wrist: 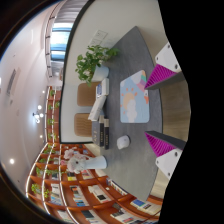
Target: Arrange mouse
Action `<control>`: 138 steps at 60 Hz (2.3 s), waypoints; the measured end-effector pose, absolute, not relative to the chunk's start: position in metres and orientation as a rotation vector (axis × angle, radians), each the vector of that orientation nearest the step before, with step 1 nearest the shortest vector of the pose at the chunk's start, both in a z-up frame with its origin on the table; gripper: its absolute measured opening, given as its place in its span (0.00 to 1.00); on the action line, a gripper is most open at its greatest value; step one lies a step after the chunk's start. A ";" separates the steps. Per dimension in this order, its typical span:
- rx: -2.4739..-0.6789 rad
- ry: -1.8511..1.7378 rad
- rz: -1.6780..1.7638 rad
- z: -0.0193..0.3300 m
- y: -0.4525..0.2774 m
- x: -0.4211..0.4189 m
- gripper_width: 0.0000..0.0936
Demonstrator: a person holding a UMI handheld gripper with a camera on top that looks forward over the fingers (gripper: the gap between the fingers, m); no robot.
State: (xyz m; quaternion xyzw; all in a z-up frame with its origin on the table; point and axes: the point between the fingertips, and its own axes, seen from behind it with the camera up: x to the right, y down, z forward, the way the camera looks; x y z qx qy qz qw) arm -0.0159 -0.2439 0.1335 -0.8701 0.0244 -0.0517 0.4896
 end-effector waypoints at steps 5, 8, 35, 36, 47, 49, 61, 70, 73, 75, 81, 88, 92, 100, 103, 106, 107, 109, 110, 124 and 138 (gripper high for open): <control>-2.185 0.033 -0.100 0.095 -0.252 -0.045 0.88; -2.230 0.017 -0.072 0.073 -0.251 -0.064 0.88; -2.340 -0.047 0.000 0.000 -0.109 -0.154 0.90; -2.341 -0.048 0.003 -0.001 -0.102 -0.156 0.90; -2.357 -0.015 -0.011 -0.009 -0.036 -0.158 0.90; -2.356 -0.011 -0.015 -0.010 -0.025 -0.158 0.90; -2.363 0.043 -0.066 -0.012 0.025 -0.147 0.90; -2.361 0.100 -0.130 -0.011 0.048 -0.132 0.88; -2.361 0.125 -0.133 -0.011 0.052 -0.130 0.87; -2.361 0.141 -0.133 -0.011 0.054 -0.128 0.86; -2.360 0.184 -0.172 -0.010 0.054 -0.121 0.79; -2.366 0.180 -0.215 -0.010 0.054 -0.115 0.67; -2.375 0.204 -0.165 -0.012 0.054 -0.120 0.59; -2.396 0.218 -0.085 -0.015 0.053 -0.124 0.55; -2.401 0.193 -0.062 -0.015 0.053 -0.125 0.54; -2.402 0.176 -0.047 -0.015 0.054 -0.126 0.51; -2.401 0.173 -0.043 -0.015 0.054 -0.126 0.50; -2.400 0.167 -0.036 -0.015 0.054 -0.126 0.45; -2.401 0.165 -0.033 -0.015 0.054 -0.126 0.44; -2.426 0.058 0.025 0.019 0.055 -0.130 0.39; -2.149 -0.081 -0.068 0.203 0.073 -0.071 0.39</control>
